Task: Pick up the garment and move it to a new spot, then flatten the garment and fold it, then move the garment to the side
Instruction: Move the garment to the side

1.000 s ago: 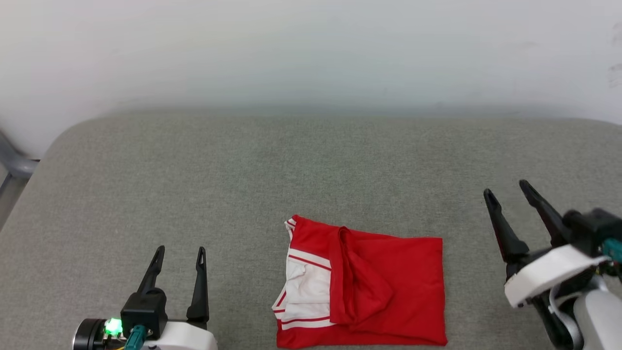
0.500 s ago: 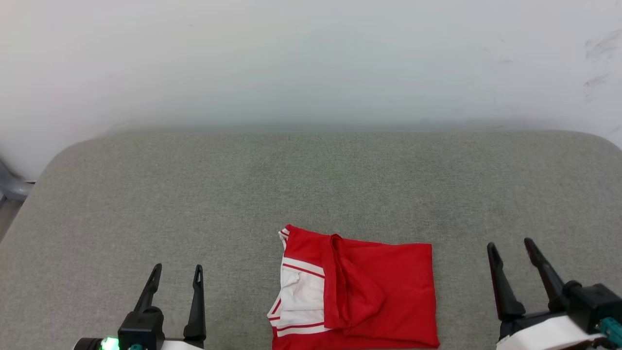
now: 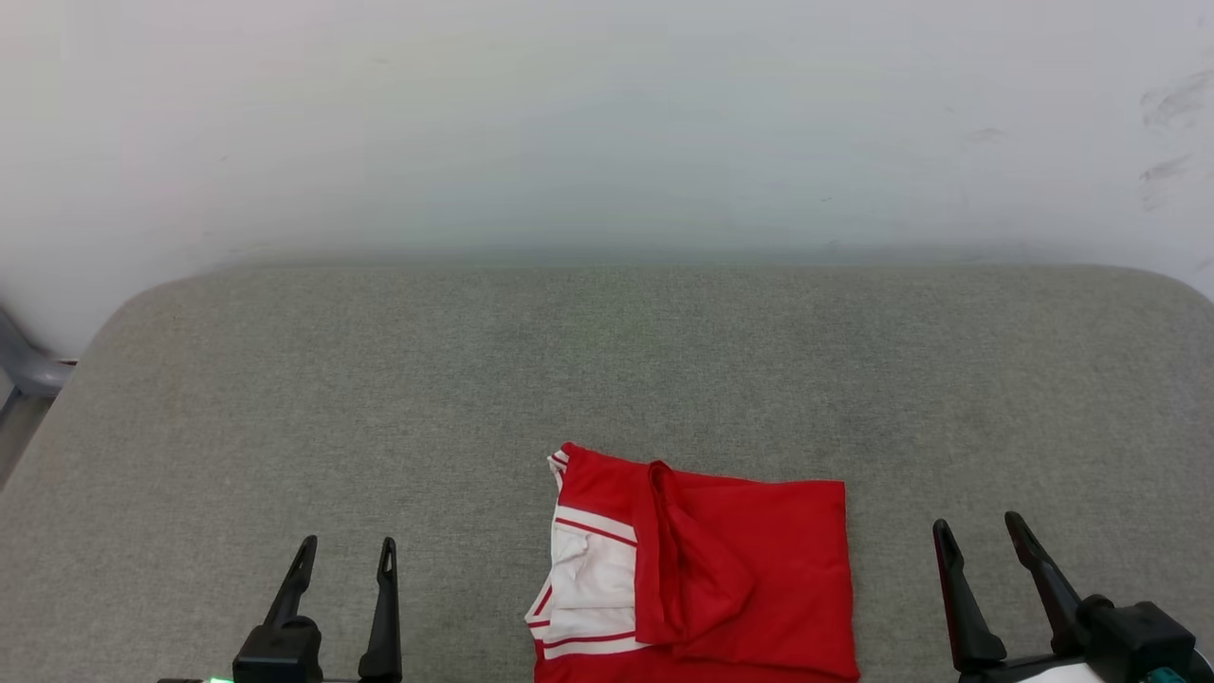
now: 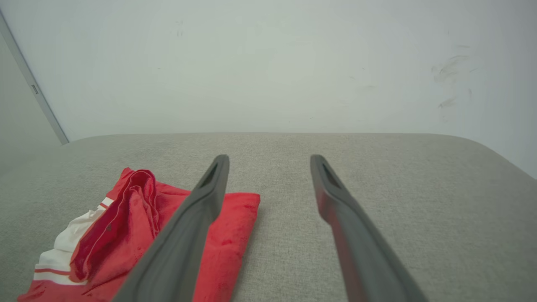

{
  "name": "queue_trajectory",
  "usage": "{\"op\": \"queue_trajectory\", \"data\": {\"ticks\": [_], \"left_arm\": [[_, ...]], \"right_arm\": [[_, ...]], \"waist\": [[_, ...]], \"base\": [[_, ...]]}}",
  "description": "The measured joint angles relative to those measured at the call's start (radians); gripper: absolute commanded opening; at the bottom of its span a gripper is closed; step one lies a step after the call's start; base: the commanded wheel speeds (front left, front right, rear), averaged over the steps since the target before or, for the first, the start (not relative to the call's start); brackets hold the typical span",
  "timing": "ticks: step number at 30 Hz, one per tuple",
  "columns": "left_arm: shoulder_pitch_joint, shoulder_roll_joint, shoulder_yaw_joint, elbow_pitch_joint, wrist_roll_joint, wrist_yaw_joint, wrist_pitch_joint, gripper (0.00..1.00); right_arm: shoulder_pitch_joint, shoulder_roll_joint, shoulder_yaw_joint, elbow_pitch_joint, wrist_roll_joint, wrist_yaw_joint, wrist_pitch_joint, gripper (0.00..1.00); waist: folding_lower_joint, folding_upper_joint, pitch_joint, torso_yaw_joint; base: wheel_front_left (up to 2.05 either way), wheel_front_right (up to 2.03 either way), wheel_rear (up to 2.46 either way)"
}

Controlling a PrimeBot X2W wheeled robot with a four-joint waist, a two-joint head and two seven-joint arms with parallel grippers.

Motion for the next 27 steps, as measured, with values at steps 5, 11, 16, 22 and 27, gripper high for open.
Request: {"op": "queue_trajectory", "data": {"ticks": [5, 11, 16, 22, 27], "left_arm": [[0.005, 0.0, 0.0, 0.004, -0.001, 0.0, 0.0, 1.0], [0.005, 0.0, -0.001, 0.007, -0.004, 0.0, 0.0, 1.0], [0.004, 0.0, -0.002, 0.007, -0.004, 0.0, 0.0, 1.0], [-0.002, -0.001, -0.006, 0.007, -0.005, 0.0, 0.0, 1.0], [-0.011, -0.001, -0.01, 0.01, -0.005, -0.002, 0.0, 1.0]], "right_arm": [[0.0, 0.003, -0.003, -0.008, -0.011, 0.0, 0.0, 1.0], [0.0, 0.004, -0.007, -0.011, -0.019, 0.0, 0.0, 1.0], [-0.018, -0.003, -0.019, -0.021, -0.022, 0.0, 0.0, 1.0], [-0.121, -0.095, -0.001, -0.011, -0.01, 0.0, 0.033, 1.0], [-0.235, -0.202, 0.076, 0.012, 0.104, 0.0, 0.218, 1.0]], "waist": [[0.0, 0.0, 0.0, 0.002], [0.0, 0.0, 0.004, 0.006], [0.0, 0.0, 0.006, 0.011], [0.0, 0.0, 0.007, 0.024], [0.0001, 0.0001, 0.013, 0.034]], "base": [[0.0, 0.0, 0.0], [0.0, 0.0, 0.0], [0.0, 0.0, 0.0], [0.0, 0.0, 0.0], [0.0, 0.0, 0.0]]}}
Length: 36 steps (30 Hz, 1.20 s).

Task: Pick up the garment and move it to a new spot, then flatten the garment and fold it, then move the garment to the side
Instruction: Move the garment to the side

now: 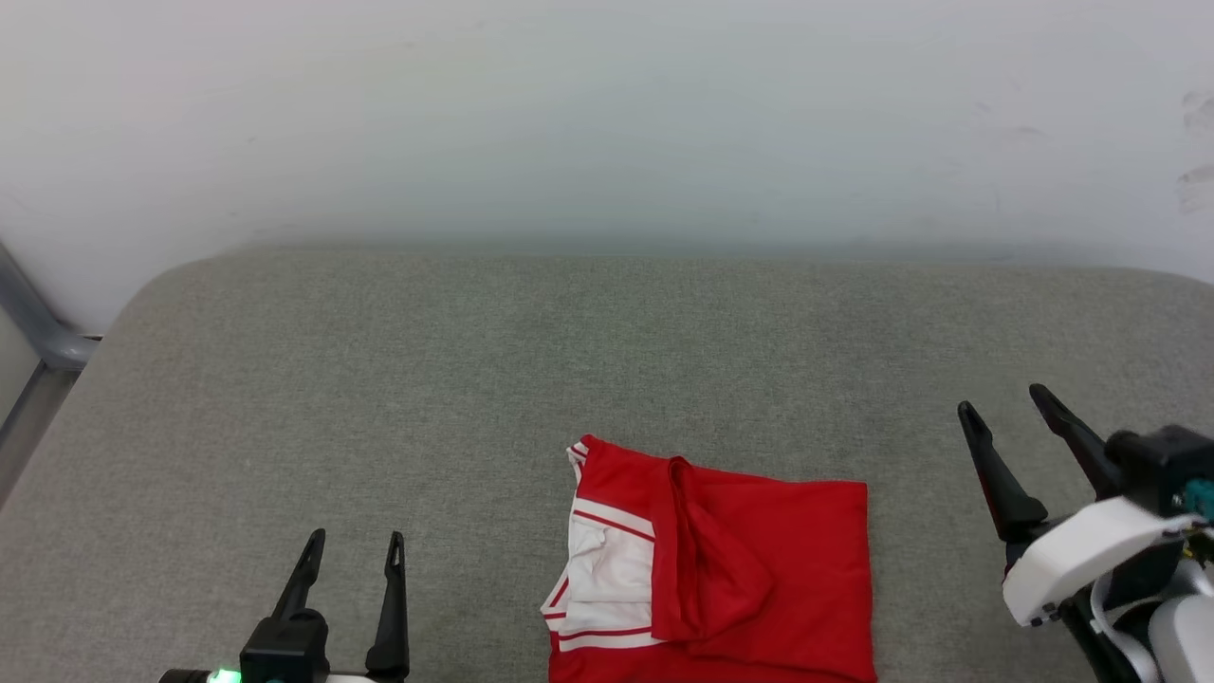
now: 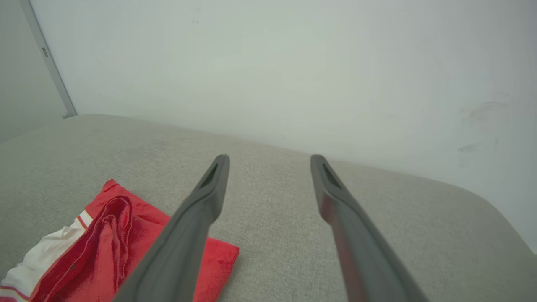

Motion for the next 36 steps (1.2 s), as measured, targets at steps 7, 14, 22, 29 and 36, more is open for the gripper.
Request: {"op": "queue_trajectory", "data": {"ticks": [7, 14, 22, 29, 36], "left_arm": [[-0.022, -0.002, -0.009, 0.001, -0.002, -0.007, 0.0, 1.0], [-0.051, -0.007, -0.02, -0.002, -0.003, -0.013, 0.0, 1.0], [-0.106, -0.013, -0.037, -0.002, -0.004, -0.021, 0.0, 1.0], [-0.156, -0.021, -0.054, 0.004, -0.005, -0.029, 0.0, 1.0], [-0.185, -0.027, -0.061, 0.017, -0.009, -0.033, 0.0, 1.0]], "right_arm": [[-0.108, -0.159, 0.127, 0.022, 0.279, 0.0, 0.409, 1.0], [-0.111, -0.226, 0.165, 0.043, 0.547, 0.0, 0.742, 1.0], [-0.096, -0.191, 0.149, 0.116, 0.635, 0.0, 0.834, 1.0], [-0.118, -0.129, 0.153, 0.186, 0.66, 0.0, 0.798, 1.0], [-0.167, -0.089, 0.198, 0.262, 0.662, 0.001, 0.759, 1.0]], "waist": [[0.0001, 0.0, 0.023, 0.017], [0.0001, 0.0, 0.061, 0.037], [0.0002, 0.0, 0.125, 0.071], [0.0002, 0.0, 0.184, 0.116], [0.0001, -0.0001, 0.223, 0.144]], "base": [[0.0, 0.0, 0.0], [0.0, 0.0, 0.0], [0.0, 0.0, 0.0], [0.0, 0.0, 0.0], [0.0, 0.0, 0.0]]}}
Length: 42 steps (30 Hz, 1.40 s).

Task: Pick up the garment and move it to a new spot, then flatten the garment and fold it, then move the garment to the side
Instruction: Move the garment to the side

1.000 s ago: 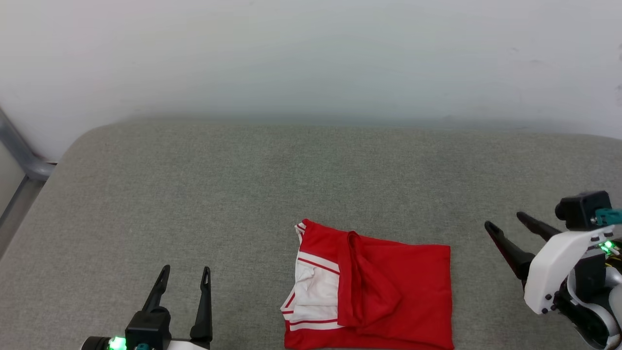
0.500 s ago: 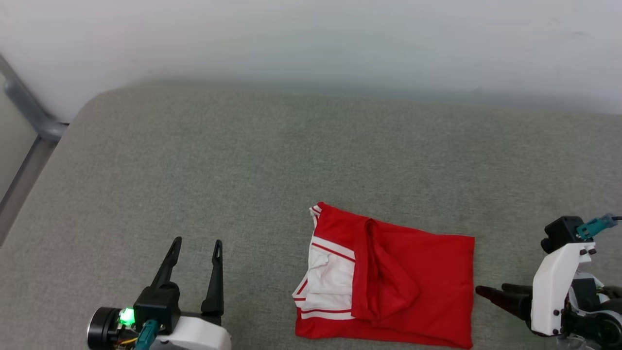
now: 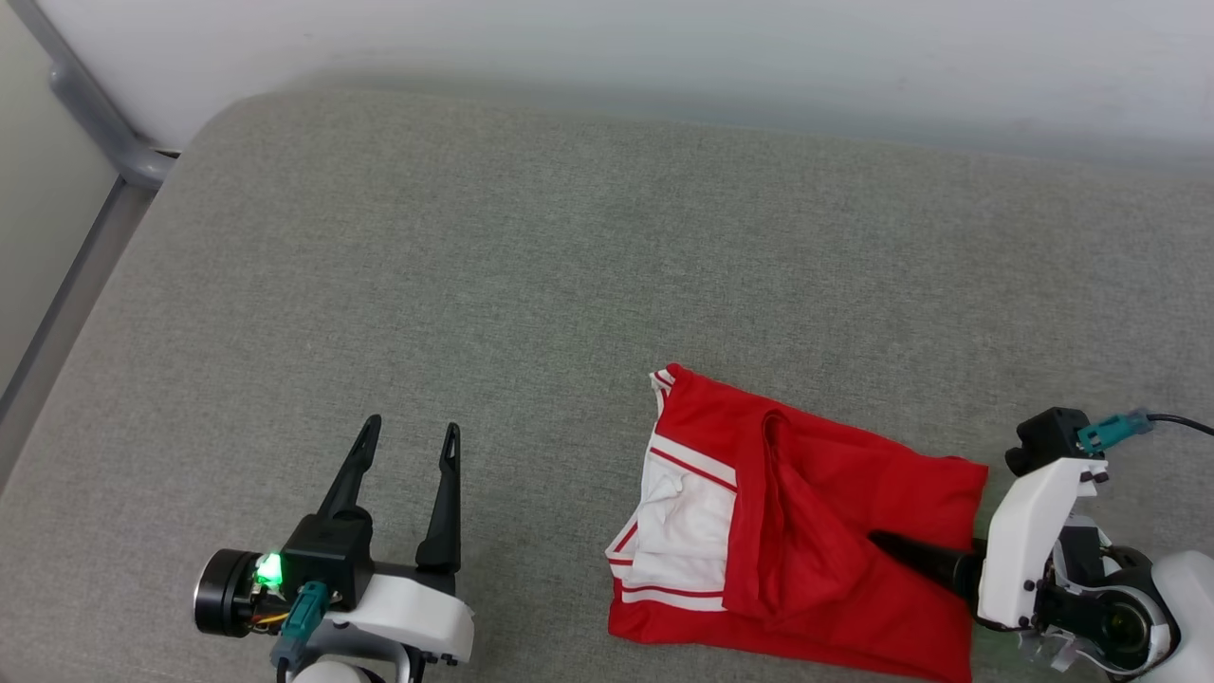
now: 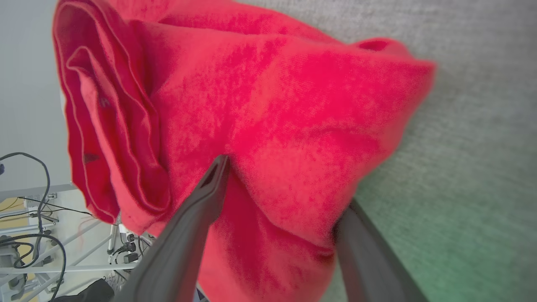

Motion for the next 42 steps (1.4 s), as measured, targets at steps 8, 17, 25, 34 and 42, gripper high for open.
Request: {"op": "queue_trajectory", "data": {"ticks": [8, 17, 25, 34, 42], "left_arm": [[-0.014, -0.005, -0.005, 0.008, -0.001, 0.0, 0.0, 1.0], [0.01, -0.005, 0.012, 0.012, 0.0, 0.001, 0.0, 1.0], [0.047, -0.004, 0.035, -0.005, 0.0, 0.01, 0.0, 1.0], [0.056, -0.004, 0.049, -0.038, 0.003, 0.015, 0.0, 1.0], [0.018, 0.017, 0.069, -0.078, 0.016, 0.016, -0.002, 1.0]], "right_arm": [[-0.023, -0.007, 0.079, 0.028, 0.009, 0.0, -0.067, 0.0], [-0.032, -0.085, 0.166, -0.071, 0.039, -0.001, -0.143, 0.0], [-0.087, -0.191, 0.257, -0.243, 0.021, -0.001, -0.129, 0.0], [-0.146, -0.287, 0.257, -0.321, 0.019, -0.001, -0.075, 0.0], [-0.195, -0.358, 0.196, -0.283, -0.017, -0.001, -0.062, 0.0]], "waist": [[-0.0001, 0.0, 0.001, 0.016], [0.0, 0.0, -0.038, -0.002], [-0.0001, 0.0, -0.074, -0.086], [0.0, 0.0, -0.064, -0.238], [0.0, 0.0, 0.016, -0.344]], "base": [[0.0, 0.0, 0.0], [0.0, 0.0, 0.0], [0.0, 0.0, 0.0], [0.0, 0.0, 0.0], [0.0, 0.0, 0.0]]}}
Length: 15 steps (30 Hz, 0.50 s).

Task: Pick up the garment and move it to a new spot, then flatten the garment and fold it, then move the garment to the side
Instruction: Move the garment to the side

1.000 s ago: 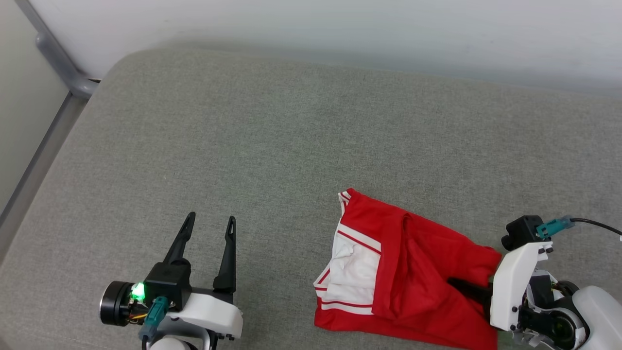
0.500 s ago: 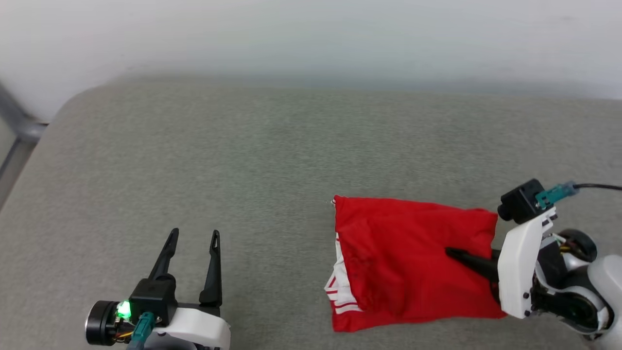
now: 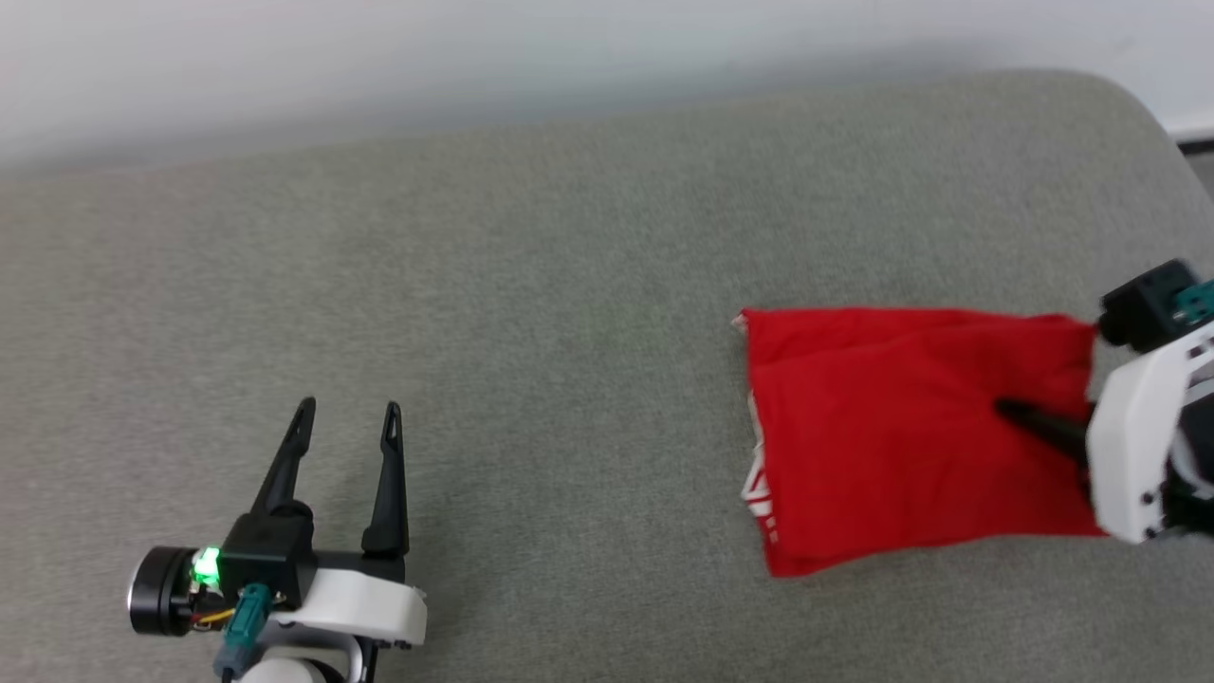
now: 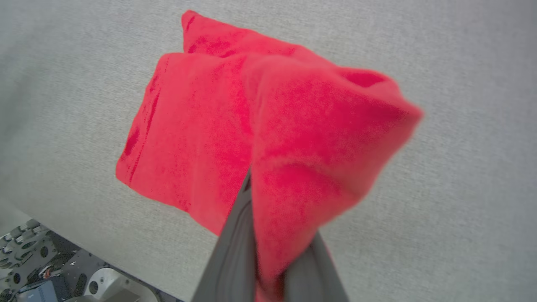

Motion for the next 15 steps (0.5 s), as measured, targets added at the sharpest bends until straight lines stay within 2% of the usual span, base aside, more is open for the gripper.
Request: {"op": "queue_trajectory", "data": {"ticks": [7, 11, 15], "left_arm": [[-0.055, 0.025, 0.002, -0.038, 0.01, -0.009, 0.0, 1.0], [-0.079, 0.033, 0.004, -0.055, 0.012, -0.009, 0.0, 1.0], [-0.111, 0.04, -0.004, -0.069, 0.018, -0.017, 0.0, 1.0]], "right_arm": [[-0.077, -0.074, -0.073, 0.12, -0.077, 0.0, -0.015, 0.0], [-0.121, -0.094, -0.103, 0.192, -0.117, 0.0, -0.018, 0.0], [-0.178, -0.122, -0.137, 0.278, -0.212, 0.001, -0.032, 0.0]], "waist": [[0.0, 0.0, 0.106, -0.029], [0.0001, 0.0, 0.156, -0.029], [0.0001, 0.0, 0.219, -0.02]], "base": [[0.0, 0.0, 0.0], [0.0, 0.0, 0.0], [0.0, 0.0, 0.0]]}}
